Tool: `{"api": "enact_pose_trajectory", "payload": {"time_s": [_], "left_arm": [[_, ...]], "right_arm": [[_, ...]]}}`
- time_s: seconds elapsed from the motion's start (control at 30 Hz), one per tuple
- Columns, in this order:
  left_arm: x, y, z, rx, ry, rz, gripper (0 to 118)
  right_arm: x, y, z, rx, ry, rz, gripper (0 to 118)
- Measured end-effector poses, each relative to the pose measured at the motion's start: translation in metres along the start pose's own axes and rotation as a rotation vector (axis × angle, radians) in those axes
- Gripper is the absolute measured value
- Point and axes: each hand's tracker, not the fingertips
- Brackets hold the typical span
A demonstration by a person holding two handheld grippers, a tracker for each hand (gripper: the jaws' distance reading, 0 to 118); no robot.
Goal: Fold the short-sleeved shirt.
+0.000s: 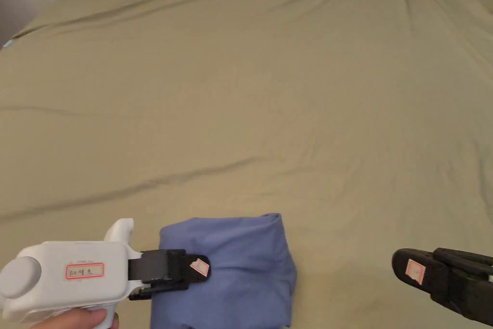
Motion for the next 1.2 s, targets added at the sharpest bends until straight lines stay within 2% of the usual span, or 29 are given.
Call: {"api": "enact_pose_trajectory", "payload": {"time_s": [0.23,0.3,0.37,0.4,0.43,0.47,0.5,0.53,0.6,0.67,0.73,0.77,0.8,0.83,0.87,0.9,0.93,1.0,1.1,1.2], "left_arm": [[-0.104,0.046,0.095,0.086,0.322,0.196,45],[-0.119,0.05,0.103,0.095,0.35,0.281,45],[-0.124,0.05,0.102,0.081,0.33,0.269,46],[-0.126,0.05,0.101,0.074,0.311,0.275,63],[-0.123,0.05,0.096,0.074,0.33,0.26,100],[-0.118,0.05,0.092,0.076,0.453,0.238,118],[-0.112,0.051,0.085,0.07,0.566,0.215,118],[-0.107,0.051,0.092,0.158,0.628,0.143,118],[-0.09,0.05,0.094,0.174,0.568,0.161,118],[-0.075,0.055,0.106,0.201,0.521,0.15,118],[-0.039,0.059,0.114,0.231,0.518,0.023,118],[-0.017,0.061,0.118,0.265,0.553,-0.089,113],[0.017,0.063,0.116,0.306,0.618,-0.24,89],[0.048,0.066,0.114,0.353,0.781,-0.417,17],[0.076,0.067,0.118,0.422,0.869,-0.513,0],[0.108,0.07,0.122,0.499,0.915,-0.634,0],[0.135,0.069,0.122,0.606,0.896,-0.679,0],[0.181,0.077,0.129,0.732,0.774,-0.67,0],[0.239,0.08,0.126,0.919,0.616,-0.6,0],[0.285,0.069,0.099,1.047,0.613,-0.64,0]], "right_arm": [[-0.004,0.007,0.019,0.061,-0.066,-0.047,3],[-0.003,0.004,0.017,0.048,-0.069,-0.06,3],[-0.003,0.001,0.015,0.006,-0.106,-0.044,3],[-0.005,0.0,0.014,-0.005,-0.117,-0.033,3],[-0.006,-0.001,0.013,-0.013,-0.119,-0.03,3],[-0.008,-0.002,0.013,-0.021,-0.122,-0.027,3],[-0.007,-0.002,0.014,-0.026,-0.129,-0.025,3],[-0.008,-0.002,0.013,-0.034,-0.148,-0.018,3],[-0.011,0.0,0.011,-0.072,-0.235,0.001,3],[-0.012,0.006,0.01,-0.113,-0.365,0.042,3],[-0.014,0.019,0.006,-0.157,-0.506,0.111,3],[-0.013,0.029,0.007,-0.159,-0.561,0.141,3],[-0.013,0.043,0.009,-0.147,-0.625,0.161,3],[-0.014,0.061,0.012,-0.119,-0.678,0.162,3],[-0.015,0.08,0.017,-0.071,-0.724,0.142,3],[-0.012,0.101,0.027,0.019,-0.766,0.157,3],[-0.017,0.12,0.034,0.104,-0.803,0.182,3],[-0.037,0.157,0.042,0.229,-0.941,0.219,3],[-0.074,0.2,0.055,0.419,-0.942,0.269,3],[-0.109,0.222,0.053,0.527,-0.936,0.298,3]]}}
